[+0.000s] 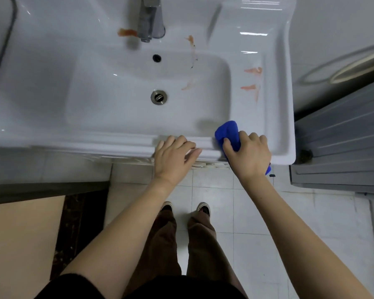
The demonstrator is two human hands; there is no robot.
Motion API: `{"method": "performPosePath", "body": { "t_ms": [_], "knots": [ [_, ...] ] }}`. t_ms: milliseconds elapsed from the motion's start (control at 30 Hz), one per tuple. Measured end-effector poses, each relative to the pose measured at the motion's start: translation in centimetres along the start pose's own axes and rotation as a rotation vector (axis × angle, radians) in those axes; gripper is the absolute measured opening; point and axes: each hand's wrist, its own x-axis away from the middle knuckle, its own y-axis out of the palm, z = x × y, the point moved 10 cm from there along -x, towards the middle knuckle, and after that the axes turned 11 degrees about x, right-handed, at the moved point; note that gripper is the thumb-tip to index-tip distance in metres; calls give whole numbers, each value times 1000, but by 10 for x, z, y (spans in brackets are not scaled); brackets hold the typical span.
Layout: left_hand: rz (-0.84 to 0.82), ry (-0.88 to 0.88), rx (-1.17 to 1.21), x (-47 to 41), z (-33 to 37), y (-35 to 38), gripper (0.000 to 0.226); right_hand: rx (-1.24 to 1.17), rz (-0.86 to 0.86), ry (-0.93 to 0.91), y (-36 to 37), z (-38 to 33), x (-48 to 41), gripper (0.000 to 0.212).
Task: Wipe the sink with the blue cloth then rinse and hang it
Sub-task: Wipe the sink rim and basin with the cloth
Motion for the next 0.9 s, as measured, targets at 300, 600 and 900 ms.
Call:
{"method": "performPosePath", "body": {
  "t_ms": [300, 600, 900],
  "knots": [
    [141, 16, 40, 0, 1, -7, 31, -13, -17, -234, -16, 111, -47, 30],
    [146, -18, 43, -2, 5, -8, 33, -295, -181, -196, -14, 124, -31, 38],
    [162, 33, 32, -3, 3, -4, 25, -183, -93, -190, -3, 102, -151, 32]
  ]
}}
